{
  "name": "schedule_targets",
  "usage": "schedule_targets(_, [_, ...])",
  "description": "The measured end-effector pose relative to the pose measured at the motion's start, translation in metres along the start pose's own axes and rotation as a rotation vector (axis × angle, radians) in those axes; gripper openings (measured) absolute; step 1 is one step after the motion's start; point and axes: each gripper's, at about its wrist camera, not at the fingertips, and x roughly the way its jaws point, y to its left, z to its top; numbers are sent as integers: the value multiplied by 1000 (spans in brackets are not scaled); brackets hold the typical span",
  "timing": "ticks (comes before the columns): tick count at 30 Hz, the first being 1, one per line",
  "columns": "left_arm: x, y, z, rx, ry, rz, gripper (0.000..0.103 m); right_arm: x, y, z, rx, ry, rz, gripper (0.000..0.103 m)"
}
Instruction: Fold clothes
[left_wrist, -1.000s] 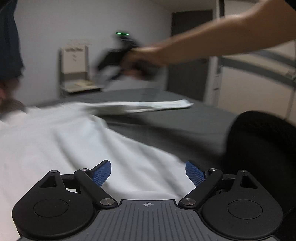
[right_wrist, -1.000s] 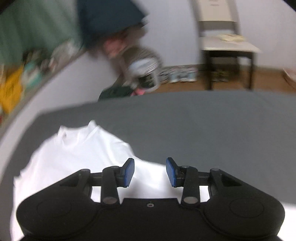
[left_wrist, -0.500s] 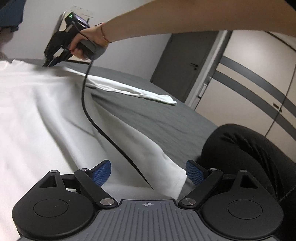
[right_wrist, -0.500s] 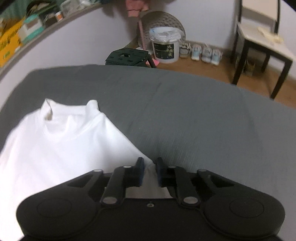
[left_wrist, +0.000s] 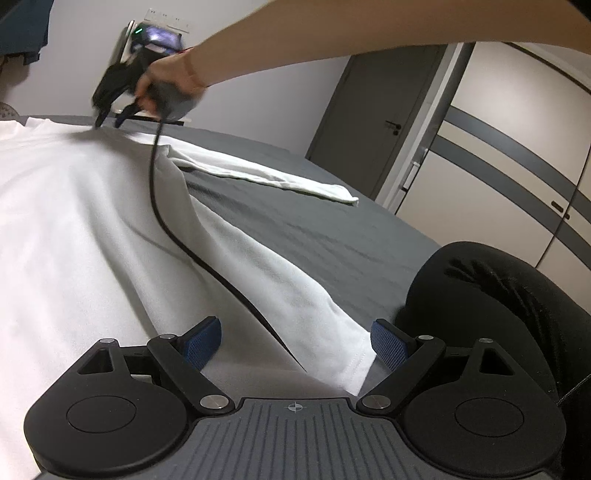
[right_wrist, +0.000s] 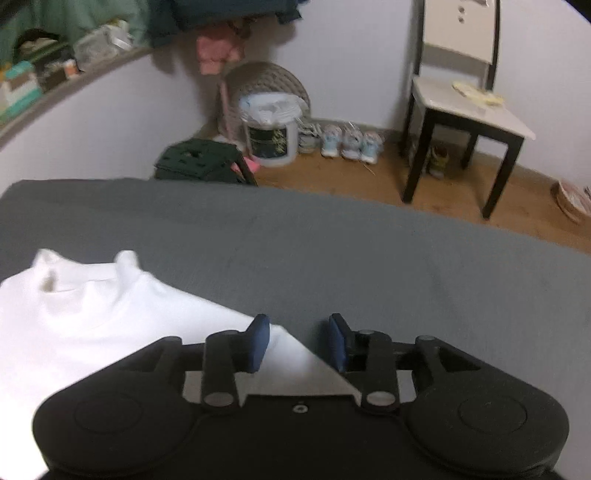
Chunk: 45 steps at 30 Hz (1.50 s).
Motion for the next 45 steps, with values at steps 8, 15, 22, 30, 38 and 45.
schedule_targets(8, [-17,-14,7,85,39,-49,90,-184,-38,-82,92,12,291,52])
schedule_targets(15, [-52,-35,15,233,67,22,90,-283,-21,-230,225,236,232,62])
schedule_targets(22, [-87,-25,10,296,125,192,90,-245,15,-297,210,507,239,46])
schedule_targets(30, [-116,-9,7,338,185,318,90,-221,54,-295,143,607,239,8])
schedule_targets(38, [-141,12,8,355,191,262,90,-239,61,-284,88,667,224,3])
schedule_targets(45, [-178,39,15,244,134,289,90,-213,51,-299,168,714,107,7])
